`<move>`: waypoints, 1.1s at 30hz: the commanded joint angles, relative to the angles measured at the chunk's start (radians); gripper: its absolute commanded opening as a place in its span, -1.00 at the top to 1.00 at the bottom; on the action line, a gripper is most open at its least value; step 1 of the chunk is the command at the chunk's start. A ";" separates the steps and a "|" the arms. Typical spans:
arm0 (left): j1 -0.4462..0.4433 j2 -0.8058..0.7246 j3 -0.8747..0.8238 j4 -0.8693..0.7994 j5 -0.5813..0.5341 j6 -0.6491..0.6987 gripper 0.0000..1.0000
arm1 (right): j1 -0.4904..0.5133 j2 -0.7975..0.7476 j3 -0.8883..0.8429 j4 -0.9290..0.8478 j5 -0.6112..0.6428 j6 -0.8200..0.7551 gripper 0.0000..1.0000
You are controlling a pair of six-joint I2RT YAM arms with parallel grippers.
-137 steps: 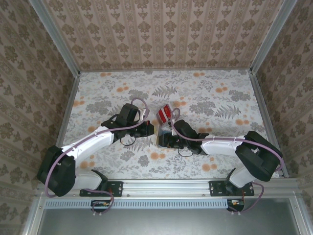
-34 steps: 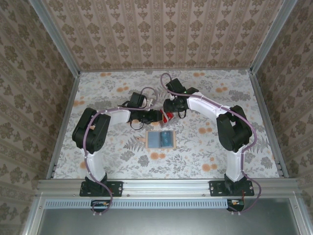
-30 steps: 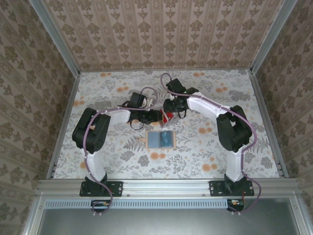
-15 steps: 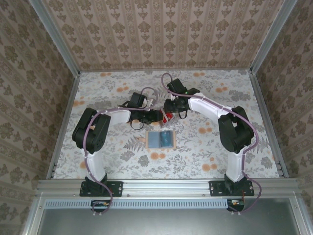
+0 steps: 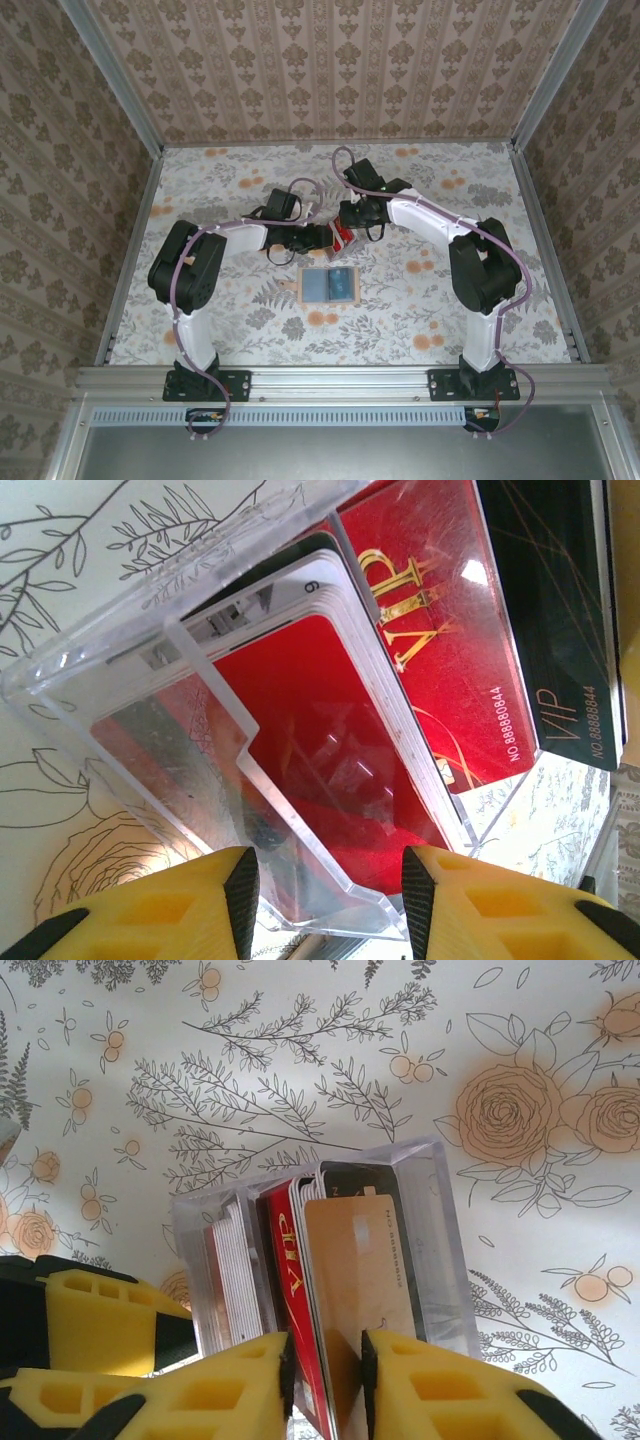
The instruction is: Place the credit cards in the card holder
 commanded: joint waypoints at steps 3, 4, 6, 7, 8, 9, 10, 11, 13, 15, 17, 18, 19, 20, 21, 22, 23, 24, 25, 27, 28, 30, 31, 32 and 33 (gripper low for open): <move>-0.017 0.013 0.022 0.016 0.014 -0.014 0.11 | 0.002 -0.041 -0.012 -0.003 -0.022 -0.004 0.59; -0.017 0.011 0.020 0.016 0.014 -0.014 0.11 | 0.000 -0.043 -0.013 -0.003 -0.022 -0.004 0.65; -0.017 0.011 0.020 0.017 0.013 -0.015 0.11 | -0.002 -0.048 -0.014 -0.003 -0.021 -0.006 0.67; -0.017 0.013 0.020 0.020 0.014 -0.016 0.11 | -0.002 -0.052 -0.015 -0.004 -0.020 -0.008 0.69; -0.017 0.014 0.020 0.021 0.014 -0.016 0.12 | -0.002 -0.055 -0.016 -0.004 -0.017 -0.009 0.71; -0.017 0.014 0.020 0.020 0.015 -0.017 0.11 | -0.003 -0.060 -0.018 -0.004 -0.015 -0.010 0.72; -0.017 0.014 0.021 0.020 0.016 -0.017 0.12 | -0.003 -0.066 -0.019 -0.006 -0.010 -0.011 0.72; -0.016 0.013 0.019 0.022 0.015 -0.017 0.12 | -0.005 -0.069 -0.021 -0.009 -0.007 -0.011 0.72; -0.017 0.011 0.019 0.020 0.013 -0.016 0.12 | -0.005 -0.080 -0.026 -0.007 0.000 -0.009 0.73; -0.017 0.014 0.020 0.018 0.013 -0.015 0.11 | -0.007 -0.094 -0.037 -0.003 0.002 -0.009 0.76; -0.018 0.016 0.022 0.021 0.017 -0.018 0.11 | -0.007 -0.105 -0.043 -0.003 0.007 -0.009 0.76; -0.018 0.015 0.021 0.021 0.017 -0.018 0.12 | -0.008 -0.110 -0.045 -0.003 0.008 -0.009 0.76; -0.018 0.013 0.020 0.020 0.015 -0.018 0.11 | -0.010 -0.113 -0.047 -0.002 0.006 -0.010 0.77; -0.018 0.012 0.020 0.021 0.013 -0.018 0.12 | -0.010 -0.119 -0.050 -0.003 0.009 -0.010 0.77; -0.018 0.011 0.021 0.019 0.012 -0.017 0.11 | -0.010 -0.127 -0.055 -0.003 0.011 -0.011 0.78; -0.018 0.011 0.020 0.020 0.013 -0.018 0.12 | -0.011 -0.139 -0.064 -0.003 0.016 -0.012 0.78; -0.018 0.009 0.020 0.018 0.013 -0.018 0.12 | -0.013 -0.155 -0.073 0.024 0.020 -0.011 0.79; -0.018 0.005 0.020 0.017 0.013 -0.018 0.12 | -0.017 -0.168 -0.081 0.029 0.020 -0.011 0.79; -0.018 0.002 0.020 0.015 0.013 -0.017 0.12 | -0.021 -0.185 -0.089 0.033 0.016 -0.010 0.79; -0.018 -0.008 0.014 0.015 0.008 -0.016 0.12 | -0.027 -0.221 -0.108 0.040 -0.001 -0.007 0.79; -0.018 -0.016 0.011 0.019 0.003 -0.019 0.12 | -0.028 -0.242 -0.118 0.045 -0.010 -0.006 0.79; -0.018 -0.033 0.003 0.033 0.000 -0.028 0.12 | -0.030 -0.286 -0.144 0.057 -0.029 -0.003 0.79; -0.018 -0.042 0.003 0.033 0.002 -0.032 0.12 | -0.030 -0.308 -0.156 0.063 -0.039 0.001 0.79; -0.018 -0.053 0.003 0.033 0.002 -0.033 0.12 | -0.031 -0.331 -0.170 0.069 -0.050 0.006 0.79; -0.018 -0.062 0.002 0.033 0.000 -0.034 0.12 | -0.033 -0.348 -0.183 0.076 -0.064 0.009 0.79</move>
